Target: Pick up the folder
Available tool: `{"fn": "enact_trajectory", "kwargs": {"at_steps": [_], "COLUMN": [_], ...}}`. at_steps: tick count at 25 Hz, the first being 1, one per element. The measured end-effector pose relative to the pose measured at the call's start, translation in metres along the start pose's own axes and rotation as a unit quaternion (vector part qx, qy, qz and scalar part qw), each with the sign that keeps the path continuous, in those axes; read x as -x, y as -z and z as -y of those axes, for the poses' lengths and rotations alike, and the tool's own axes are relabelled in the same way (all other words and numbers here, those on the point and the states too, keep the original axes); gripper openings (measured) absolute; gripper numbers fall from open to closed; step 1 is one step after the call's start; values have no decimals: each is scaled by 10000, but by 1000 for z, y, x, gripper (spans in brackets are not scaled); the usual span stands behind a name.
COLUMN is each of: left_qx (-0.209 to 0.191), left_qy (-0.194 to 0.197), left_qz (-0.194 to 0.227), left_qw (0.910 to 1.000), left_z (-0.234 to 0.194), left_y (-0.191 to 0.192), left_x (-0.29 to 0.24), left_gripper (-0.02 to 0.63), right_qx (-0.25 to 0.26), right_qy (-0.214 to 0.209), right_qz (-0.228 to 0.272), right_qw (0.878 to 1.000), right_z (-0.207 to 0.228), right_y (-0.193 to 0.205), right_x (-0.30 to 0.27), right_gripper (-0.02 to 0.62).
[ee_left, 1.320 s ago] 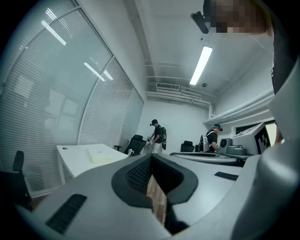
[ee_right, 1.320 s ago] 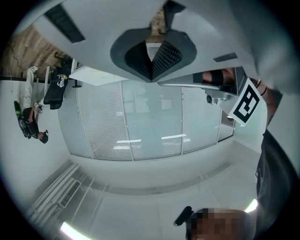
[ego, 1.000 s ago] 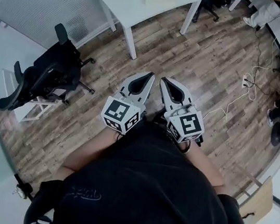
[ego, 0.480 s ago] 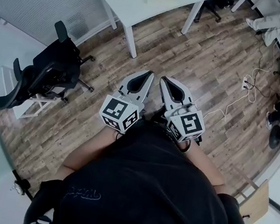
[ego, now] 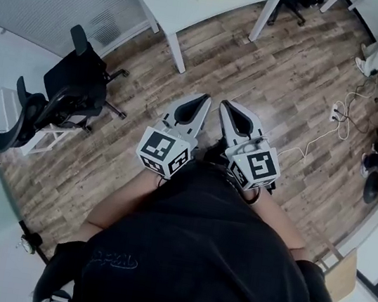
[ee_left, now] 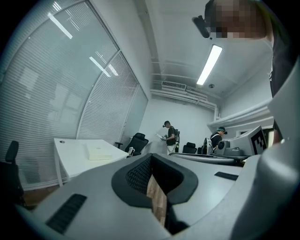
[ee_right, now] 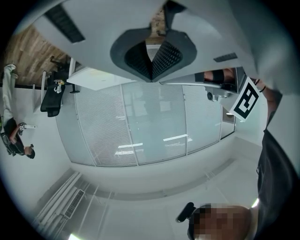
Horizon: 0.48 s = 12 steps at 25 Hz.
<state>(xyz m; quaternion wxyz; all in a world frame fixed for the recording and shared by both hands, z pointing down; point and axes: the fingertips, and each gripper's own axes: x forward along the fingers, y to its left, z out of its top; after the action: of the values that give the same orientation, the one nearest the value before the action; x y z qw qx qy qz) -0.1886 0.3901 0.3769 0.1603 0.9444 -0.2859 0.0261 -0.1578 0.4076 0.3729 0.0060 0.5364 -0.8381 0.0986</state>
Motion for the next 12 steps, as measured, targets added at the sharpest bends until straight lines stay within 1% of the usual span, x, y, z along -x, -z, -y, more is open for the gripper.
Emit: {"fn": "enact_trajectory", "kwargs": {"at_steps": [7, 12], "left_qx": [-58, -148], "left_qy": [-74, -142], "left_qz": [-35, 72], "left_qw": [9999, 9998], "left_z": [-6, -5], "left_y": [-5, -15], "left_x": [-59, -115], "left_gripper": [12, 12], "right_qx": [-42, 62], "right_qy": [-20, -101], "right_qz": [11, 107], "right_qw": [10000, 9999], "right_z": [61, 115], "right_y": [-7, -20], "right_x": [-12, -20], "right_gripper": [20, 21]}}
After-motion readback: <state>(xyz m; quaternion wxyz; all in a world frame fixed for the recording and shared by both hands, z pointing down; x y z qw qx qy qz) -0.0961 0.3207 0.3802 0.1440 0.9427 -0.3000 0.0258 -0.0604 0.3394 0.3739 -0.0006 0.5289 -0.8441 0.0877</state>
